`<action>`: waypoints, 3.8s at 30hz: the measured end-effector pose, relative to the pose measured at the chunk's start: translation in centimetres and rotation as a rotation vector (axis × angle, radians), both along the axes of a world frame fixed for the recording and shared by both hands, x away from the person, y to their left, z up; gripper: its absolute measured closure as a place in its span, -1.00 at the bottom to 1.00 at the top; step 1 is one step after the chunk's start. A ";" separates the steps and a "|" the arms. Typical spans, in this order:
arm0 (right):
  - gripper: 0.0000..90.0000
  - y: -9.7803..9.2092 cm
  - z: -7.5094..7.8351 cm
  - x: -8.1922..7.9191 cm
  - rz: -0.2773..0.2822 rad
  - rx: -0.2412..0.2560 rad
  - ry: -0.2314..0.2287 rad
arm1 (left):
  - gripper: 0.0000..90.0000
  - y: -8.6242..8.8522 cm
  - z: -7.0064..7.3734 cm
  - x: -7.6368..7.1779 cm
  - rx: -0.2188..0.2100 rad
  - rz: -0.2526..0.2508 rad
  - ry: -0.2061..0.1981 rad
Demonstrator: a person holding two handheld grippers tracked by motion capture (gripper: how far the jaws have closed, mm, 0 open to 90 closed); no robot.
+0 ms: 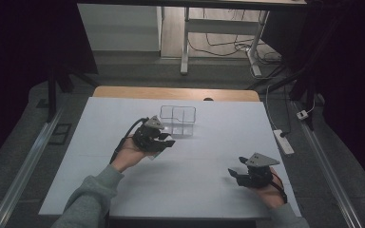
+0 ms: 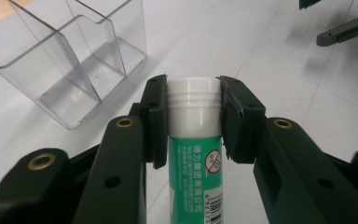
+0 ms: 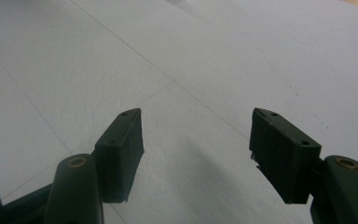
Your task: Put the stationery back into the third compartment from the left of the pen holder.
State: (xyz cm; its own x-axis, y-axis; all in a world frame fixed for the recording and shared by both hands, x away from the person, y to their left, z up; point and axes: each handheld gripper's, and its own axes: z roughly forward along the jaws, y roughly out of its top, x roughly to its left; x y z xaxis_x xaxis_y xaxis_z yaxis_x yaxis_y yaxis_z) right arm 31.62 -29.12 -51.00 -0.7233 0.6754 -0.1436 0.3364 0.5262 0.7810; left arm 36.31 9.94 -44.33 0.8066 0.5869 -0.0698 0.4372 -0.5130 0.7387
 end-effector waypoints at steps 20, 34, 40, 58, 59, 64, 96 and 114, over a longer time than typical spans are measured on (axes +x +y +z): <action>-0.25 0.0 0.1 0.0 -0.003 0.004 0.002 | 0.43 1.3 2.0 -0.3 -0.083 0.022 -0.100; -0.25 -0.1 0.3 -0.1 0.006 0.035 -0.005 | 0.43 0.2 5.5 1.7 -0.136 0.036 -0.164; -0.25 -0.1 0.3 -0.1 0.006 0.025 -0.002 | 0.43 -0.6 6.0 2.6 -0.144 0.039 -0.184; -0.25 0.0 0.0 0.2 0.012 0.010 0.013 | 0.43 -2.8 5.8 5.7 -0.191 0.016 -0.179; -0.25 0.0 0.0 0.2 0.011 0.008 0.013 | 0.43 -3.0 5.7 6.0 -0.189 0.018 -0.182; -0.25 0.1 -0.1 0.3 0.014 0.008 0.015 | 0.43 -3.7 5.3 7.1 -0.194 0.024 -0.172; -0.25 0.1 -0.2 0.5 0.023 0.011 0.035 | 0.43 -7.6 3.0 12.9 -0.179 0.112 -0.170; -0.26 0.3 -0.5 0.6 0.034 -0.010 0.051 | -0.21 -7.2 2.8 13.2 -0.162 0.106 -0.117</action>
State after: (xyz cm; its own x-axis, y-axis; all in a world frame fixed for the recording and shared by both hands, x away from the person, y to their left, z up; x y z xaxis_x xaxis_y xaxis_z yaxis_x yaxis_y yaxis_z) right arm 32.20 -28.77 -51.46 -0.7523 0.6491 -0.1125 0.3572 0.5454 0.7582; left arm 49.53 2.71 -41.58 0.7490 0.6578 -0.0790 0.3886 -0.3396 0.8565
